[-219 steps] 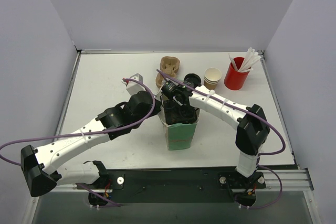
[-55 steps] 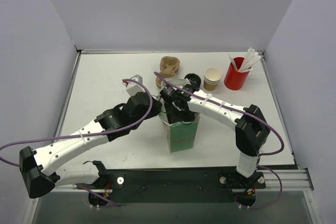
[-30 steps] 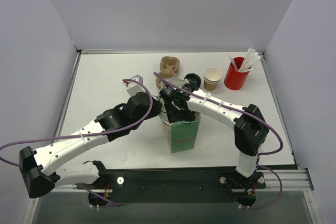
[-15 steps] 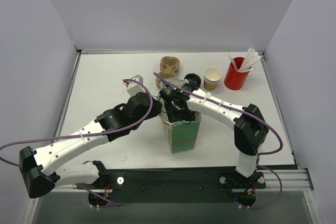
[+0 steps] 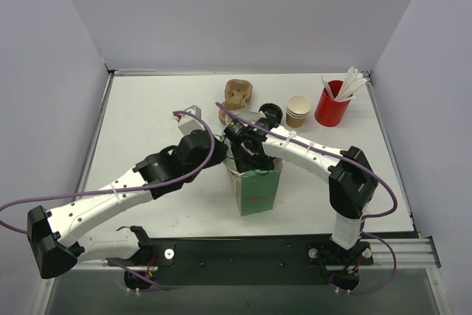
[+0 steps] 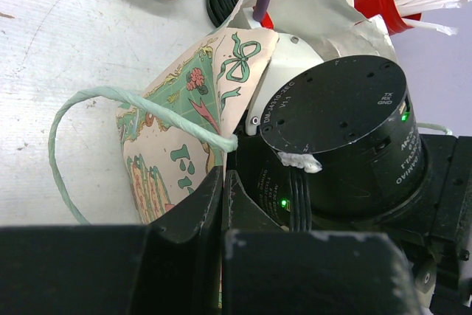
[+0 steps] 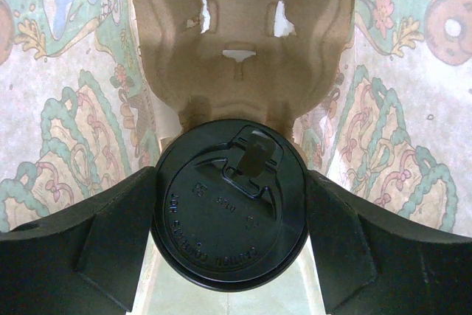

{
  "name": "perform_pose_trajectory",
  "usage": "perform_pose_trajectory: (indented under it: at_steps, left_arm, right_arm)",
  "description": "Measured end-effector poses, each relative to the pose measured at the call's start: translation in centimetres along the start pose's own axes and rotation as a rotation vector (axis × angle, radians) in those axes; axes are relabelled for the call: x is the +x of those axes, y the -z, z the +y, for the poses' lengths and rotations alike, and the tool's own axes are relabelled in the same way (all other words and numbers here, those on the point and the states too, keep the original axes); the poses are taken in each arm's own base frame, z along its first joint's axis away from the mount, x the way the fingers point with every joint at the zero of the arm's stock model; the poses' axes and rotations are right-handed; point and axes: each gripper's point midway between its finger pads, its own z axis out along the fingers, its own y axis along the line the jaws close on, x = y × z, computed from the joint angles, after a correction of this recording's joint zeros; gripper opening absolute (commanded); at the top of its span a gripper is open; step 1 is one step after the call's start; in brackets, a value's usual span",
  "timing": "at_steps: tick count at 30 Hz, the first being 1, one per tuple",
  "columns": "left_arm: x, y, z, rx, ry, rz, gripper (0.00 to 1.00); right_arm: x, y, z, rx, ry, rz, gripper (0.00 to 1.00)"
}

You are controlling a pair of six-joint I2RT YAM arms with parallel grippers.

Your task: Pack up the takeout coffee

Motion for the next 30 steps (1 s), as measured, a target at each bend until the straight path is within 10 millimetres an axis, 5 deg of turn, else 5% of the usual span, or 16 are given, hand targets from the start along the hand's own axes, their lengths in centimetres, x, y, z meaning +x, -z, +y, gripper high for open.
perform_pose_trajectory:
  at_steps: [30]
  left_arm:
    - [0.08,-0.06,0.11,-0.002,-0.001,0.0,0.0]
  right_arm:
    - [-0.17,-0.39,0.01,-0.008,-0.003,-0.025,0.51]
